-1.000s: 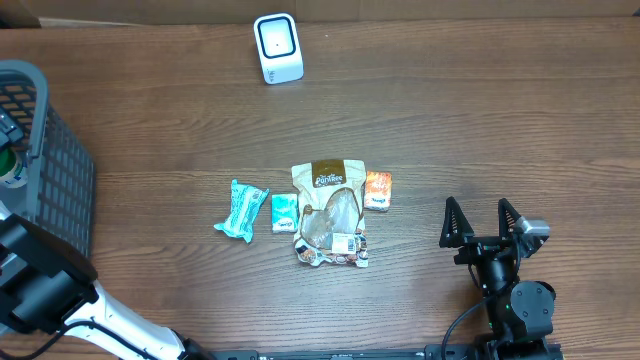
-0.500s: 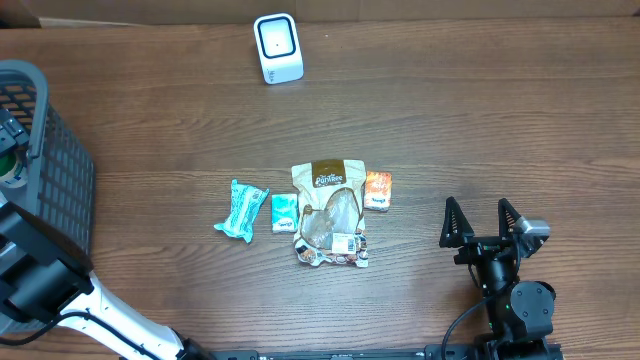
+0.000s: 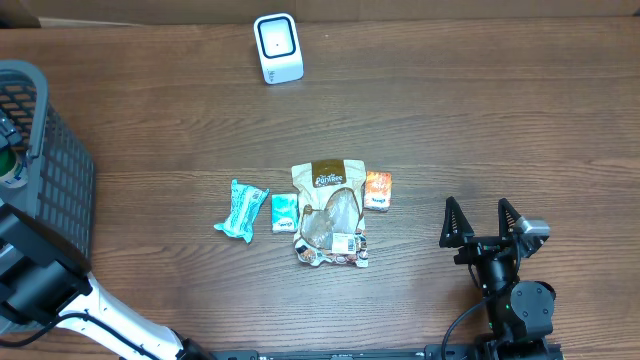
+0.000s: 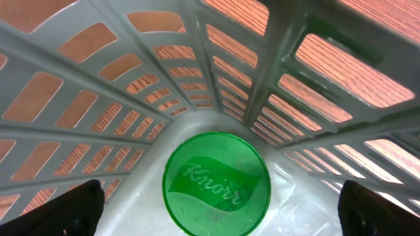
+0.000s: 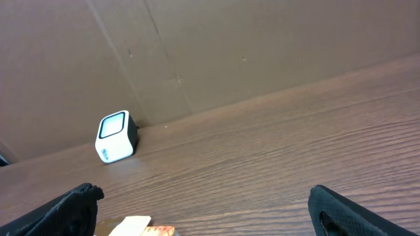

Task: Scan the item barcode
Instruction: 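Lower the left gripper around the green-lidded Knorr jar and grasp it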

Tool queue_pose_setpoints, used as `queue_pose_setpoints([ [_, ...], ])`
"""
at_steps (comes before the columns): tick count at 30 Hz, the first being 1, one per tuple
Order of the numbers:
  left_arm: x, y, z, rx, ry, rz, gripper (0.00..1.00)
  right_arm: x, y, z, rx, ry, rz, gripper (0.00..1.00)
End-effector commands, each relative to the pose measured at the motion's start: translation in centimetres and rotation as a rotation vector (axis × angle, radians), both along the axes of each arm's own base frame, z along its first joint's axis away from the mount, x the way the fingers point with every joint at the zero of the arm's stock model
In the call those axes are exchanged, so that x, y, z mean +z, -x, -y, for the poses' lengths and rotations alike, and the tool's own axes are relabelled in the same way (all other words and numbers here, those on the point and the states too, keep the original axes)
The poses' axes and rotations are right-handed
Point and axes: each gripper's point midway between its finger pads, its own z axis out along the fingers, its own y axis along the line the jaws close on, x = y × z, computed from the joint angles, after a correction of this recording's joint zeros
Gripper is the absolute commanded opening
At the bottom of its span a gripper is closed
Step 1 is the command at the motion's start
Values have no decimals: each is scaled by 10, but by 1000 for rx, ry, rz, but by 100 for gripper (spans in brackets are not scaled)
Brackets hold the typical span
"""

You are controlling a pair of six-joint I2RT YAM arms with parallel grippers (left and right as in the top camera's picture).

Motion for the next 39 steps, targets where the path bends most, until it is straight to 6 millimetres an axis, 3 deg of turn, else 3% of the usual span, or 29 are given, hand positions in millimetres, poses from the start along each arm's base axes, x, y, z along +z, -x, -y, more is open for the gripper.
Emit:
queue_pose_setpoints([
  [1,-16,-2,5,-54,14,-28,100,-2,0,1,-5,-1,3,100],
  [13,-50,3,13,-60,46,-46,100,-2,0,1,-5,-1,3,100],
  [16,-54,4,15,-63,55,-48,87,-2,0,1,-5,-1,3,100],
  [20,-53,4,15,-46,59,-37,78,-2,0,1,-5,-1,3,100],
  [28,-25,-3,16,18,72,68,80,-2,0,1,-5,-1,3,100],
  [32,-7,-4,14,6,39,91,86,-2,0,1,-5,-1,3,100],
  [39,-23,4,17,-46,44,7,87,-2,0,1,-5,-1,3,100],
])
